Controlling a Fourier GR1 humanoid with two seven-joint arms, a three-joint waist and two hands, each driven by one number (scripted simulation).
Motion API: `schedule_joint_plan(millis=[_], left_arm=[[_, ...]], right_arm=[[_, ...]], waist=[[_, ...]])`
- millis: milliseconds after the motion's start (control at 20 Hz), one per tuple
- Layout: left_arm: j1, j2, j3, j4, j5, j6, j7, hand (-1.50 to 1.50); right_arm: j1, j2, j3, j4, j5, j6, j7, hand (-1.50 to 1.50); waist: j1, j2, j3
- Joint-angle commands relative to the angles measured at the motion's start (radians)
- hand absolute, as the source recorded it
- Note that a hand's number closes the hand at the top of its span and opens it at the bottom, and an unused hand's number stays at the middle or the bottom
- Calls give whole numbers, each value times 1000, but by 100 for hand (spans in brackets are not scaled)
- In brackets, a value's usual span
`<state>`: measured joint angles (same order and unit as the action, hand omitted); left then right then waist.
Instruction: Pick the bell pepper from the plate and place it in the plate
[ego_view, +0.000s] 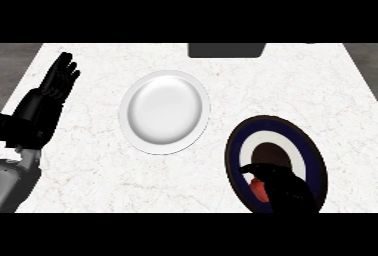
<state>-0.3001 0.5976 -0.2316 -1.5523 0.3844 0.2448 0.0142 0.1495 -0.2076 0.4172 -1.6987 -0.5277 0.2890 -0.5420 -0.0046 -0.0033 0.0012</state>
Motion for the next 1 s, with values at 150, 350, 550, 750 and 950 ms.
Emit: schedule_joint_plan(millis=[150,350,550,750,950], left_arm=[[26,-55,-22,-51,-73,25,33,0],[11,-13,25,-32,-34,-28,24,0],[7,-10,51,-16,-25,-38,13,0],[39,3,58,-44,-23,-57,18,0],[43,-8,61,-37,-46,-59,1,0]], right_arm=[[27,-168,-239,24,-115,157,-65,-150],[-62,-348,-340,57,-47,150,42,-150],[-67,-491,-327,70,126,166,109,-150],[-80,-608,-309,52,220,251,144,-150],[-109,-673,-257,52,307,348,163,-150]], waist=[[1,2,-1],[6,3,-2],[10,4,-2],[12,1,-2],[13,3,-1]])
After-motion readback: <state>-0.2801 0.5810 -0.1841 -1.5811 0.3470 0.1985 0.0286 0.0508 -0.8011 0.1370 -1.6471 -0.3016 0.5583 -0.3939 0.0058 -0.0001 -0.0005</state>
